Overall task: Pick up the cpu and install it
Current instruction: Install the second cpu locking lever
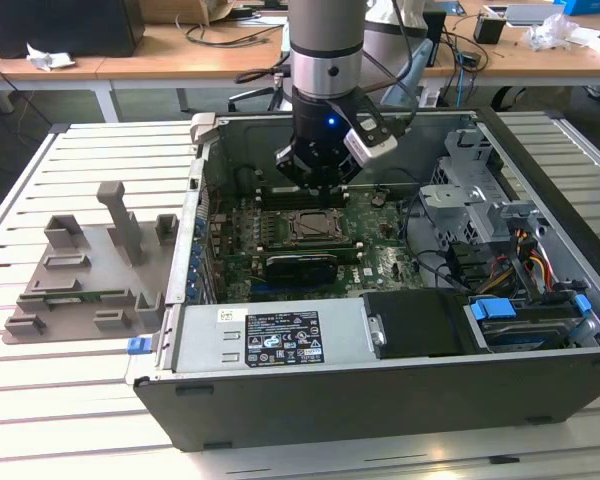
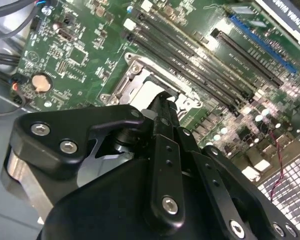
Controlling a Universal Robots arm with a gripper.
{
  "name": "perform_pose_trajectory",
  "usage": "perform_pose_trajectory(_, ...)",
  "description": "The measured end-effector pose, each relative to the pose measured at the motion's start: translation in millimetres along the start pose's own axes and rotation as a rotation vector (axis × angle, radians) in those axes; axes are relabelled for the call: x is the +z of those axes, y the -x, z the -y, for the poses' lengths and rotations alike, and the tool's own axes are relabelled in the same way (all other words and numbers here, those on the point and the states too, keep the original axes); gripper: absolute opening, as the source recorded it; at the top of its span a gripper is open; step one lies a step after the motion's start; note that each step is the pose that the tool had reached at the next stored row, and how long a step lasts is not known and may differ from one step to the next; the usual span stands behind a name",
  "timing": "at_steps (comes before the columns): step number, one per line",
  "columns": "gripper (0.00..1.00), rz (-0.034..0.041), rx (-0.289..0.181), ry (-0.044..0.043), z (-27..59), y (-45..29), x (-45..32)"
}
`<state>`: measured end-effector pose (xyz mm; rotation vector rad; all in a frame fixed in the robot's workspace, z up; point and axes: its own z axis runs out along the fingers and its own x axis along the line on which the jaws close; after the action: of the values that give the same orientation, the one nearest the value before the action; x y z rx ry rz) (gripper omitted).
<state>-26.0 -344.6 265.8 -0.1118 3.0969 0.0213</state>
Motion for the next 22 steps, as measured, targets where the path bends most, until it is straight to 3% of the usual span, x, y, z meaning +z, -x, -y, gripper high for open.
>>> perform_pose_trajectory(11,0.11,0.0000,0.000,0.0000,10.5,-5.9,15.0)
perform_pose_trajectory(22,0.11,0.0002,0.000,0.0002,19.5,-24.9,29.9)
